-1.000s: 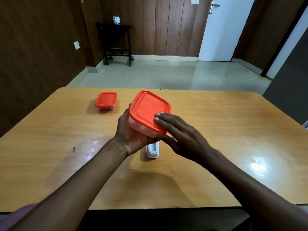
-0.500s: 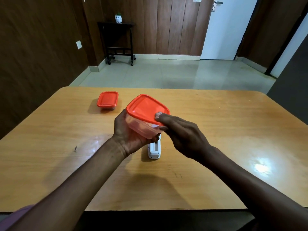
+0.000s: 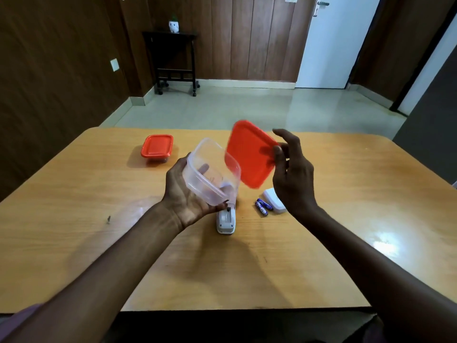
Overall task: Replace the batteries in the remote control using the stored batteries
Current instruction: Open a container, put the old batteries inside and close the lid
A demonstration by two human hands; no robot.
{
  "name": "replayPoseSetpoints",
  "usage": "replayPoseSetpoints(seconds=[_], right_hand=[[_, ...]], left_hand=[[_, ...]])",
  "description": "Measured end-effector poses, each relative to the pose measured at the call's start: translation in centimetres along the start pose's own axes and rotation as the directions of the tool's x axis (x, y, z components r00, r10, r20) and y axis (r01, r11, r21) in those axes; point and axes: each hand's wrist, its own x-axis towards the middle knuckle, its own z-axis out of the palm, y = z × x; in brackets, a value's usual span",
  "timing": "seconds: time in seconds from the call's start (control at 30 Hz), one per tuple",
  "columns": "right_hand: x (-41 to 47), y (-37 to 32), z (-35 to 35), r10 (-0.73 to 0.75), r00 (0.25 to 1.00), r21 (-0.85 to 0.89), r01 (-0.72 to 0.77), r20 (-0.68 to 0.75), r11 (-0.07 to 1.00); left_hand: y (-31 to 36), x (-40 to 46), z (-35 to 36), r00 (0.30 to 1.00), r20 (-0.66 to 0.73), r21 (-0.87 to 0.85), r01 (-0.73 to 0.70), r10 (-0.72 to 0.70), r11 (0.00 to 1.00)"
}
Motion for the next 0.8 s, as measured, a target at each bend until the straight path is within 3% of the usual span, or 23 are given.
replayPoseSetpoints(seconds=[0.1, 0.2, 0.27, 0.37, 0.57, 0.63, 0.7, 0.73, 0.8], right_hand=[[0.4, 1.7, 0.8, 0.274, 0.962, 0.061, -0.273, -0.006, 0.960], [0.9, 3.7, 1.5, 0.600, 0.798, 0.194, -0.600, 0.065, 0.777], [1.1, 5.2, 1.8, 0.712, 0.695, 0.228, -0.713, 0.102, 0.663], [1.4, 7.1, 1.6, 0.765, 0.634, 0.119, -0.773, 0.117, 0.623], [1.4, 7.8, 0.8, 0.824, 0.513, -0.408, -0.716, 0.242, 0.566], [1.5, 7.3, 0.7, 0.800, 0.547, -0.470, -0.654, 0.246, 0.592], [1.4, 6.1, 0.7, 0.696, 0.674, -0.430, -0.567, 0.248, 0.703], [1.3, 5.2, 0.9, 0.638, 0.721, -0.344, -0.546, 0.270, 0.764], [0.9, 3.0, 1.4, 0.583, 0.727, -0.102, -0.591, 0.362, 0.800]], left_hand=[[-0.3, 0.1, 0.4, 0.999, 0.033, 0.042, -0.010, 0.009, 0.999], [-0.4, 0.0, 0.6, 0.998, 0.054, 0.039, -0.011, 0.009, 0.999], [-0.4, 0.0, 0.4, 0.998, 0.055, 0.048, -0.020, 0.017, 0.999], [-0.3, 0.0, 0.1, 0.997, 0.072, 0.070, -0.024, 0.019, 0.997], [-0.3, -0.4, -0.2, 0.996, 0.093, 0.080, -0.004, -0.003, 0.997], [-0.4, -0.4, -0.2, 0.995, 0.097, 0.083, 0.005, -0.013, 0.997], [-0.6, -0.3, -0.2, 0.994, 0.110, 0.089, 0.018, -0.027, 0.996], [-0.8, -0.4, -0.1, 0.992, 0.121, 0.094, 0.024, -0.035, 0.995], [-1.2, -0.4, 0.2, 0.984, 0.170, 0.101, 0.034, -0.051, 0.994]])
